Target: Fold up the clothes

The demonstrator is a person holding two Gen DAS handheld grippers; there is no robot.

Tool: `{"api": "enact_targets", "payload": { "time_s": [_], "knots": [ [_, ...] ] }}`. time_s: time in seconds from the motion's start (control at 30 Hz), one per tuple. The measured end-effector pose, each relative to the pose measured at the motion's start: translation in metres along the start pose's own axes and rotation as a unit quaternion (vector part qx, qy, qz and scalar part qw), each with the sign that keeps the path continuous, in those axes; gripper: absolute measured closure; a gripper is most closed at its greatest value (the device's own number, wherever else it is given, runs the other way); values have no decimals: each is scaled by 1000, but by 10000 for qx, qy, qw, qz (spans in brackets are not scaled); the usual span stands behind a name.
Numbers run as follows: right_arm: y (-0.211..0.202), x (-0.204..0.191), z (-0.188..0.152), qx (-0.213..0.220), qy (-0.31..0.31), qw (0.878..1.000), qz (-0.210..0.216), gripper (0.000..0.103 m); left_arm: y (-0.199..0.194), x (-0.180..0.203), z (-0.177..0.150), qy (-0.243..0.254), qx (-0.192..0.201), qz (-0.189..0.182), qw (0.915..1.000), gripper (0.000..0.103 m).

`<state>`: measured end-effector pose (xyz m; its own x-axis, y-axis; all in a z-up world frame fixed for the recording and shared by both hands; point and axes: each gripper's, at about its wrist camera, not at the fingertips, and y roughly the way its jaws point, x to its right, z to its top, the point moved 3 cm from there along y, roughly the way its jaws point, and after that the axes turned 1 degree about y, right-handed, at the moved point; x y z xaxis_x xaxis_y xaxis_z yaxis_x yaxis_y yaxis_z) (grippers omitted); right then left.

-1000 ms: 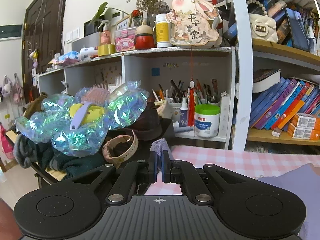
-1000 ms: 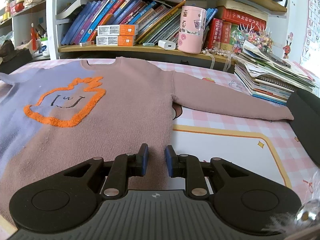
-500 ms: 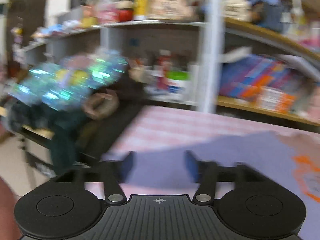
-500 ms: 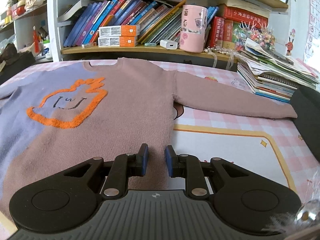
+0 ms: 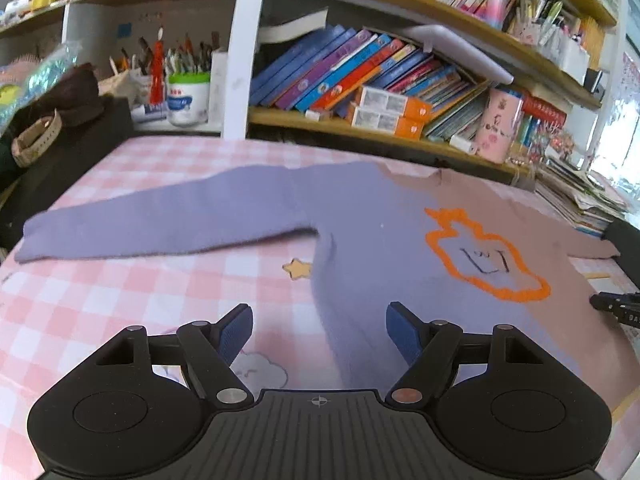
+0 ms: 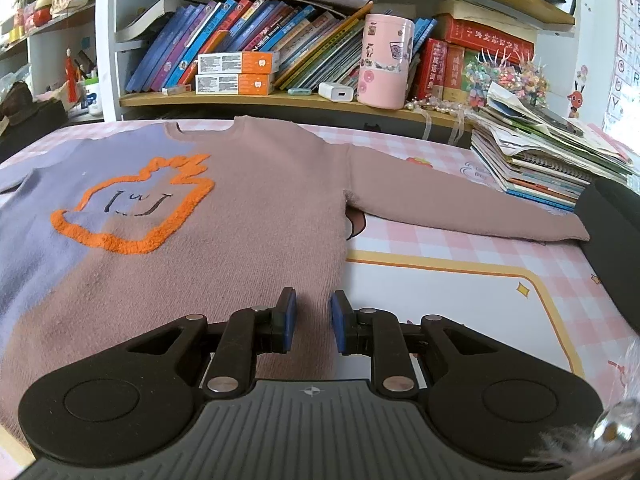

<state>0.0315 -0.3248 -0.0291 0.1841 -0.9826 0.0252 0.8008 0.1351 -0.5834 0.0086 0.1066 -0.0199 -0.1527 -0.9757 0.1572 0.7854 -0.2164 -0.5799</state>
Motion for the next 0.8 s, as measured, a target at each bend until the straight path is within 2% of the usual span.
{"api": "enact_targets", "payload": {
  "time_s": [0.23, 0.4, 0.47, 0.5, 0.53, 0.8],
  "knots": [
    [1, 7, 2, -56, 309, 9995, 108, 83, -1, 7, -12, 50, -324, -40, 9995, 31],
    [2, 9, 0, -6, 371, 9991, 187, 82, -3, 6, -16, -47, -409, -18, 9992, 32],
    [1, 9, 0, -4, 364, 9991, 198, 82, 1, 5, -15, -63, -459, -21, 9989, 41],
    [1, 10, 0, -5, 364, 9991, 200, 82, 1, 4, -14, -110, -433, -41, 9990, 54],
    [1, 10, 0, -8, 381, 9991, 201, 82, 2, 3, -12, -155, -407, -56, 9990, 62],
    [-15, 16, -8, -127, 493, 9979, 405, 79, -2, -2, -16, -335, -368, 18, 9988, 57]
  ]
}}
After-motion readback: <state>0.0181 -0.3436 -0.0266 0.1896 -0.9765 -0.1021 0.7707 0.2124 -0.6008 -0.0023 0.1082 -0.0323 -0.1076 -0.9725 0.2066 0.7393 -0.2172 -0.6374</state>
